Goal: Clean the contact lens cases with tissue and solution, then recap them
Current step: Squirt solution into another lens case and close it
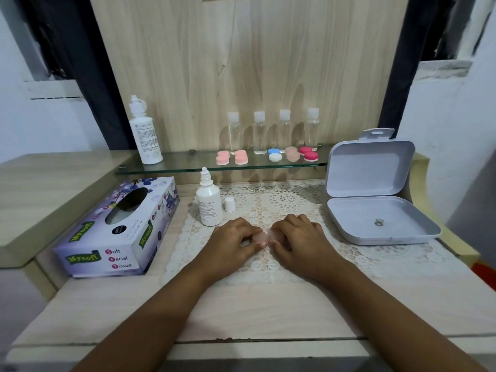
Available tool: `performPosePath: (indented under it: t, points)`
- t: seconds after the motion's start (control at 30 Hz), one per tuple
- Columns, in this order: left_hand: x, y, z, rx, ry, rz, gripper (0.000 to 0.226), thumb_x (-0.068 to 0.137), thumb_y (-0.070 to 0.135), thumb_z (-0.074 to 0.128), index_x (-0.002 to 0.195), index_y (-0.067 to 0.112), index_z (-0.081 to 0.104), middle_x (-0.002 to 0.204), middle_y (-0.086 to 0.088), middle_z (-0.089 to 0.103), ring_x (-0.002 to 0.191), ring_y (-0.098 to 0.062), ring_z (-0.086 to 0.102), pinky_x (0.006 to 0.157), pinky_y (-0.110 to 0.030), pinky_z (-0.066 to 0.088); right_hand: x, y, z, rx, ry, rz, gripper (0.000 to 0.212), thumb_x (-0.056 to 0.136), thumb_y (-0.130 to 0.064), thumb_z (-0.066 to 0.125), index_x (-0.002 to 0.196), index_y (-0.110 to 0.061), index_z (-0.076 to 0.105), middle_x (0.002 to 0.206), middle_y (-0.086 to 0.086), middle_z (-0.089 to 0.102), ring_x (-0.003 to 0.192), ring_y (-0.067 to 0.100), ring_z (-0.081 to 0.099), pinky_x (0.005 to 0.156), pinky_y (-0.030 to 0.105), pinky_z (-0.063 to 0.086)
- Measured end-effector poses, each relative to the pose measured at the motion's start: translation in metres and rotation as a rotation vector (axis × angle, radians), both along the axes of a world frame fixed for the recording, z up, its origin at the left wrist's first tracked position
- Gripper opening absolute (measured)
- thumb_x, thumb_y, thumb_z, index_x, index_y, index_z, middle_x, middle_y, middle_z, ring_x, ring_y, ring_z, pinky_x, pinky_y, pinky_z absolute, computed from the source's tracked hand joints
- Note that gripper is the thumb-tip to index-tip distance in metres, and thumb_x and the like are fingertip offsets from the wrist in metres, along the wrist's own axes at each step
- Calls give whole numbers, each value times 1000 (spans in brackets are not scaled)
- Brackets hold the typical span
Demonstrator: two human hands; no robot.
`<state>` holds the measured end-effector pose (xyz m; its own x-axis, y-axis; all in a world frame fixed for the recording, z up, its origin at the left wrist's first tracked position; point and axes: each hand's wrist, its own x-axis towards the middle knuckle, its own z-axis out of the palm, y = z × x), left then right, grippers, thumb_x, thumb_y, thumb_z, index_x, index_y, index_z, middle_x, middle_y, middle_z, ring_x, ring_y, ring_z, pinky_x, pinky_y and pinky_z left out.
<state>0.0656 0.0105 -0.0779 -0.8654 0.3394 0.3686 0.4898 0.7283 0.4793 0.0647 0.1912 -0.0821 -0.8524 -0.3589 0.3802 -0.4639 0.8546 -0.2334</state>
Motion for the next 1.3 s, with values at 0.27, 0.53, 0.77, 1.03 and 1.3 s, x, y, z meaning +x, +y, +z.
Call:
performPosePath:
  t: [0.27,0.53,0.77,1.03,1.3]
  points:
    - [1,1,3,39,2,-11,28,82,32,69,106,18,70,95,10,61,90,-6,57,81,-17,44,0,0,1,-14,0,25,50,76,-60,24,100,-28,55,92,-16,43,89,9,33,75,30,22]
    - [1,3,4,137,-12,45,27,73,35,77,91,15,72,86,7,64,81,-6,60,73,-17,47,2,0,2,-15,15,32,25,89,-44,48,103,-25,56,101,-10,50,95,13,39,77,31,25]
    - [1,3,3,74,-6,81,35,71,48,73,82,19,55,81,10,52,78,-3,50,64,-11,37,1,0,1,-3,-2,24,62,70,-61,15,104,-28,56,98,-14,48,95,13,39,76,30,24]
    - [6,0,5,126,-40,-62,40,86,33,60,124,23,55,116,17,54,105,3,52,94,-17,43,0,1,0,-29,14,29,49,79,-59,26,105,-28,55,97,-16,47,90,10,35,76,29,22]
    - [3,-3,4,110,-31,-85,36,86,24,65,122,19,61,106,12,55,99,4,54,86,-3,36,0,2,0,-47,7,38,27,89,-47,47,107,-27,55,98,-14,47,90,9,33,77,29,23]
